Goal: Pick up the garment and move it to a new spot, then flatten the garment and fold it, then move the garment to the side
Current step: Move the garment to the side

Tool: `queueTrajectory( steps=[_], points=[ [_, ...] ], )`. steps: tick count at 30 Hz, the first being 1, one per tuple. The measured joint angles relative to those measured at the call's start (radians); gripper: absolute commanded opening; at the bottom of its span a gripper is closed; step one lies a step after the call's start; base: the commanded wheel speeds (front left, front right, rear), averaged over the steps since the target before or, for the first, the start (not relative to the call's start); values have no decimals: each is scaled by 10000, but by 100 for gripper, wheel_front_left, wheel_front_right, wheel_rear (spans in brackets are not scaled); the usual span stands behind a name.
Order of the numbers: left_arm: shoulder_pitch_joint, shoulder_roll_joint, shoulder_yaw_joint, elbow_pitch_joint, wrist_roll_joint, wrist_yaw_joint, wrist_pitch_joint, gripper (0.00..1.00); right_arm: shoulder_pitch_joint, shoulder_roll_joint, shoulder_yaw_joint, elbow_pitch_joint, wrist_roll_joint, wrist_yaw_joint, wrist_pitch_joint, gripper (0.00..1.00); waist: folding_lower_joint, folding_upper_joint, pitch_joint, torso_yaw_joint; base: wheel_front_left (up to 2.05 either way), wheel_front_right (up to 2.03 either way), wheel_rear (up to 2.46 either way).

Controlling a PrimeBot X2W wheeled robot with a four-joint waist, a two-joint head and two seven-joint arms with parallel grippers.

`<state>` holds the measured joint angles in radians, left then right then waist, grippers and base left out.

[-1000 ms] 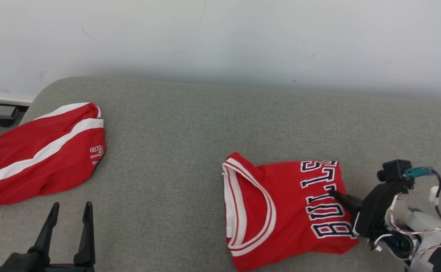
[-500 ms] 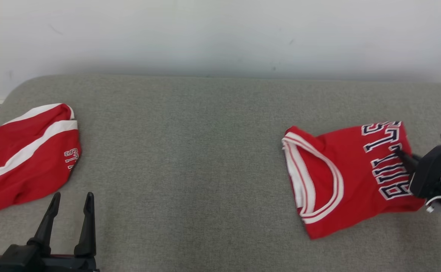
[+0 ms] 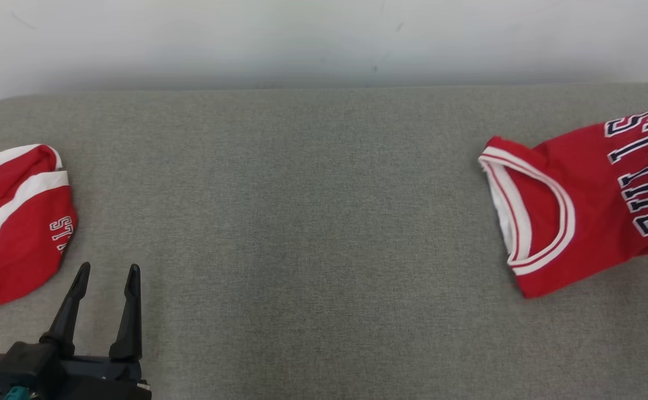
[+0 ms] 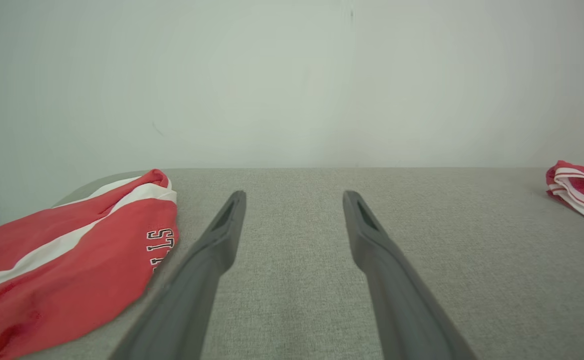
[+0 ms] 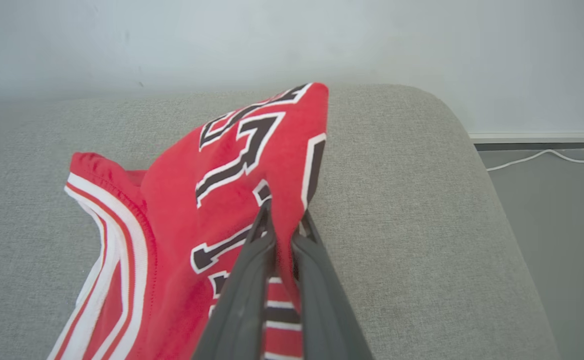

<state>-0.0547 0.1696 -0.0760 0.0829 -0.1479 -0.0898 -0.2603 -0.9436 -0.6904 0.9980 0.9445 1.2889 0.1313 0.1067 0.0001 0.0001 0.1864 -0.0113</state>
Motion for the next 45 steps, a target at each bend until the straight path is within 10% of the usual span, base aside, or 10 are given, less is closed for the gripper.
queueTrajectory(
  steps=[19,20,21,22,24,45],
  points=[
    [-286,142,-140,-17,-23,-38,0,100,-1272,-380,466,1114,-892,0,169,0,-1,0,520,-6,0,0,0],
    [-286,144,-142,-13,-23,-21,-2,100,-1290,-364,479,1204,-915,0,178,5,0,0,528,9,0,0,0],
    [-286,144,-142,-13,-25,-13,0,100,-1324,-360,529,1285,-982,0,173,38,0,0,532,21,0,0,0],
    [-286,144,-146,-8,-33,-13,0,100,-1367,-351,579,1383,-1104,0,82,95,0,0,525,26,0,0,0],
    [-286,148,-146,2,-38,10,0,100,-1487,-305,593,1593,-1216,0,-121,100,-1,-1,515,28,0,0,0],
    [-72,90,-54,157,-144,121,0,100,-458,895,249,663,-1210,0,-3521,100,-2,0,-277,-23,0,0,0]
  ],
)
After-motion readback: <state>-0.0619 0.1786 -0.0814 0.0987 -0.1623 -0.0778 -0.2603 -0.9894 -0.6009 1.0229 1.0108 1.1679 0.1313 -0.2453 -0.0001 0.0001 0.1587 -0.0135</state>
